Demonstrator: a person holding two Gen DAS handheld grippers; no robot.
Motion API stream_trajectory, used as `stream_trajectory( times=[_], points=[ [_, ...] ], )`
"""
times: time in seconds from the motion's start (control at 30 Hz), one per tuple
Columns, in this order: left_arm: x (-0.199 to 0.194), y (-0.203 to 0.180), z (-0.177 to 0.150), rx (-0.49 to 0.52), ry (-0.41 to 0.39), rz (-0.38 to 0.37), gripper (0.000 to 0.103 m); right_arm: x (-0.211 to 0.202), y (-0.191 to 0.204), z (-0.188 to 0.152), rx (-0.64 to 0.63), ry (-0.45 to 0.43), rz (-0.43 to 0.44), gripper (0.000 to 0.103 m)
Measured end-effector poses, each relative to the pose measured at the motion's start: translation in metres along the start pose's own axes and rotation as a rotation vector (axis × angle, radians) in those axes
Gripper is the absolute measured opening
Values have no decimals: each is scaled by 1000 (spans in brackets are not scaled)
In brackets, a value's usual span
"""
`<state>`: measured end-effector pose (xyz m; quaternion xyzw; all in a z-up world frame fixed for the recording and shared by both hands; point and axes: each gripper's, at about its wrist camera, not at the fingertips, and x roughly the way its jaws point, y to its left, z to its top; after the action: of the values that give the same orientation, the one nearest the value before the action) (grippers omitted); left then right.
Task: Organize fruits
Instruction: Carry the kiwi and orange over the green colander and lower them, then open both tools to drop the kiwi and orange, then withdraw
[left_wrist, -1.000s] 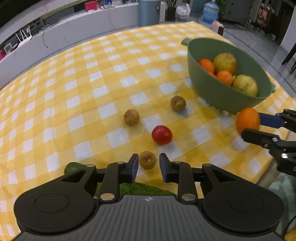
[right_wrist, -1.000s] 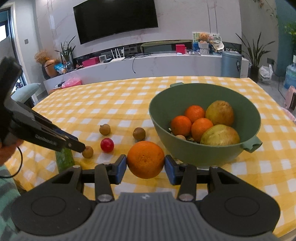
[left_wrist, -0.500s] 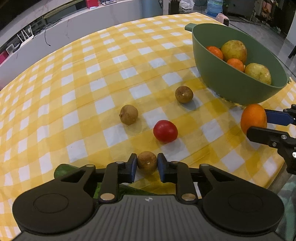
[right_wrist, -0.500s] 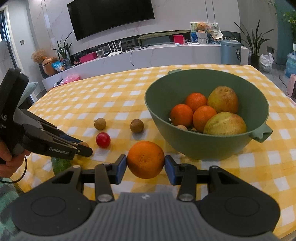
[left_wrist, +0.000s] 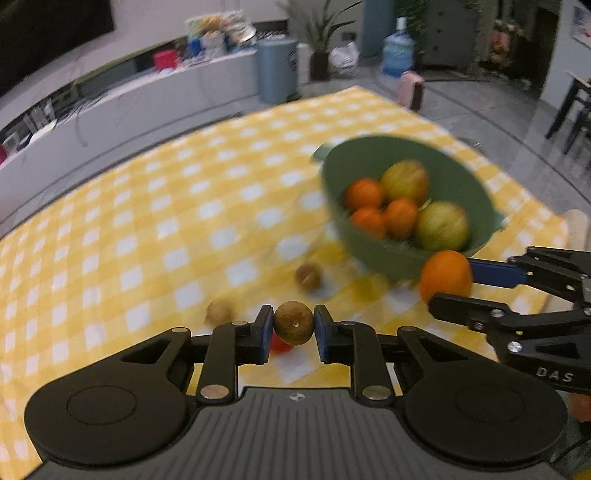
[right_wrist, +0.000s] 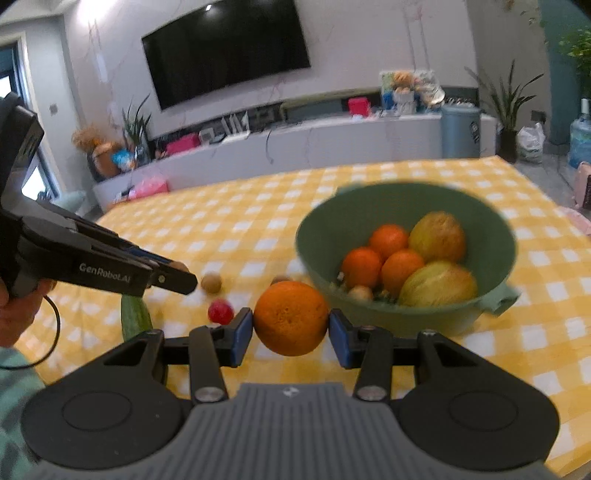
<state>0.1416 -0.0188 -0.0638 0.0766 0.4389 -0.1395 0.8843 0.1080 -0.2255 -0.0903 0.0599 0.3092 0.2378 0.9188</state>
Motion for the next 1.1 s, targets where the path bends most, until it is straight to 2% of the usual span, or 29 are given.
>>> stream_trajectory(
  times=[0.13,0.23,0.37,0.47,0.6,0.77,1.1],
  points=[
    [-4,-15,25,11,-38,-66,26,-5,-13,20,-8,-11,-45,42],
    [2,-27,42,16,-51,-84,26,5,-25,34,-29,40,-70,42],
    [21,-40,58,17,-26,-70,26,22,-38,45,-27,78,-79,42],
    [38,-45,67,21,4,-89,26,35,-46,48,1,107,-60,42],
    [50,-47,74,13,46,-87,26,48,-48,47,8,157,-40,42],
    [61,-50,80,53,78,-82,26,61,-54,43,44,221,-35,42],
    [74,-52,80,99,114,-77,26,55,-57,41,89,210,-19,45]
  ],
)
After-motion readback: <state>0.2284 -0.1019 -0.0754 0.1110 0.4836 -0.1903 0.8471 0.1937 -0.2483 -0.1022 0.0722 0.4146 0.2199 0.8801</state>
